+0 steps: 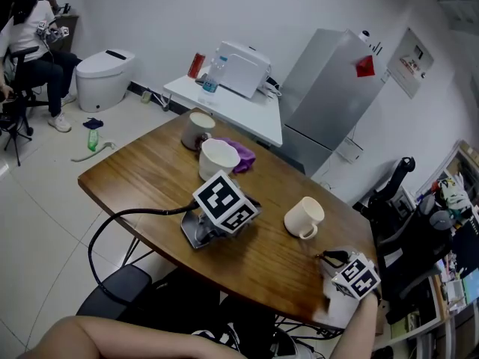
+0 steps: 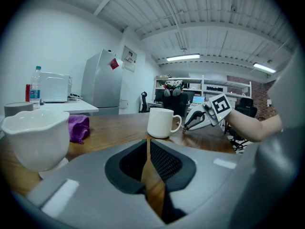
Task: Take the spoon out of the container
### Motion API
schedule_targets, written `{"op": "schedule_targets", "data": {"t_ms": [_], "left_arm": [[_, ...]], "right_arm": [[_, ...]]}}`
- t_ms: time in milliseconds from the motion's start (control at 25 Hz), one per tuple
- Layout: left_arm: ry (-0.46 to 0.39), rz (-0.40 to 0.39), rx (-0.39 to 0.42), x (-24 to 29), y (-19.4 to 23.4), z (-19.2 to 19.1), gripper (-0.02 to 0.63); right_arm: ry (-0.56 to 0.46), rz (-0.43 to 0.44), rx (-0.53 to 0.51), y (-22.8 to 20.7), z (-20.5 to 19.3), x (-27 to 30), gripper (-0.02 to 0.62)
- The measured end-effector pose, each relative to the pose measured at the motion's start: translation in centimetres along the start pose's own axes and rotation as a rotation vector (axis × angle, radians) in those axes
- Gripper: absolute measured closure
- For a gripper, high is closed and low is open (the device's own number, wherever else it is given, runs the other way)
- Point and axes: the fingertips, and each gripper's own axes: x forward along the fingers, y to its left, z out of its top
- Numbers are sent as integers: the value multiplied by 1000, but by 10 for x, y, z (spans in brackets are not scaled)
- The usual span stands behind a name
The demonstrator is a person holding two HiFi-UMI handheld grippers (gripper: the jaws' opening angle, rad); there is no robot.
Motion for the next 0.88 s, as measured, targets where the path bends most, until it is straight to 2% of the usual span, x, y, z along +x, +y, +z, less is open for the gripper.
{"op": "schedule_targets", "data": {"t_ms": [240,520,720,880], "left_arm": [[0,1,0,0,0,0,584],[1,0,-1,0,1,0,584],[0,0,-1,-1,1,0,584],[0,0,-1,0,1,0,584]], "right_arm": [[-65,43,87,2,5,-6,500],[-86,8,110,-2,7,-14,503],[-170,-31,174,-10,20,-27,541],[-283,-99,280,-26,31,-38,577]]}}
